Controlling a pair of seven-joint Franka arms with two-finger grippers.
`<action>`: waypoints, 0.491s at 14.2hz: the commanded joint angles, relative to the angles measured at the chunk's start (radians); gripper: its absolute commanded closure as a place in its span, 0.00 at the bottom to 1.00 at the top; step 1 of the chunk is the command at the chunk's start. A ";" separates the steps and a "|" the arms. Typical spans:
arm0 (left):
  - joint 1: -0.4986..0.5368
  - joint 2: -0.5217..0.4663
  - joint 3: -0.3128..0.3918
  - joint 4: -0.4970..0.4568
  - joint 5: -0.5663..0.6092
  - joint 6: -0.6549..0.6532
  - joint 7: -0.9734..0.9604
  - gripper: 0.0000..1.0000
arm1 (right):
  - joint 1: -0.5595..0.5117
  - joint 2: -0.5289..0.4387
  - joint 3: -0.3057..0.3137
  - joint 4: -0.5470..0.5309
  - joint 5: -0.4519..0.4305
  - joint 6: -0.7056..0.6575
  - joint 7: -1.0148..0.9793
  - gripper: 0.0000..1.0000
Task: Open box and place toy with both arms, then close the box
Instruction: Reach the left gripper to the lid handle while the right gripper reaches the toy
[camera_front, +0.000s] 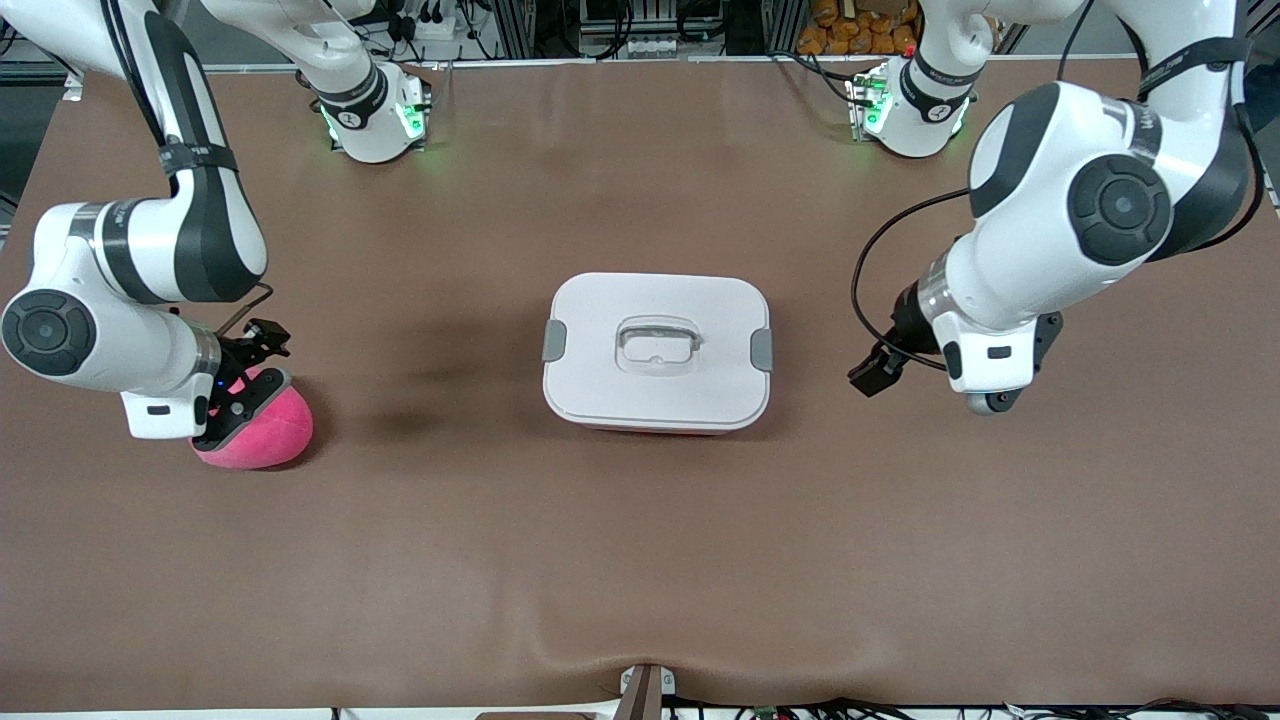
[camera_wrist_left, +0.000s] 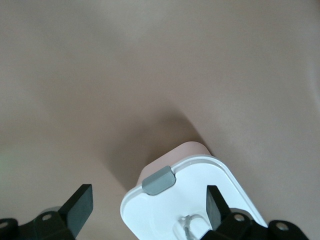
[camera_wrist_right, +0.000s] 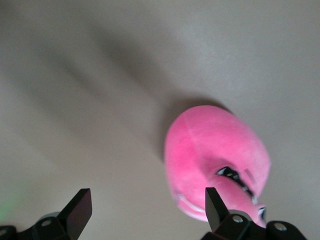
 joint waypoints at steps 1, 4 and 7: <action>-0.047 0.030 0.010 0.026 -0.014 0.046 -0.190 0.00 | -0.033 -0.009 0.011 -0.036 -0.072 0.094 -0.163 0.00; -0.119 0.061 0.010 0.026 -0.013 0.091 -0.341 0.00 | -0.049 0.014 0.011 -0.036 -0.133 0.164 -0.273 0.00; -0.189 0.082 0.013 0.026 0.000 0.128 -0.511 0.00 | -0.055 0.031 0.010 -0.034 -0.146 0.182 -0.362 0.00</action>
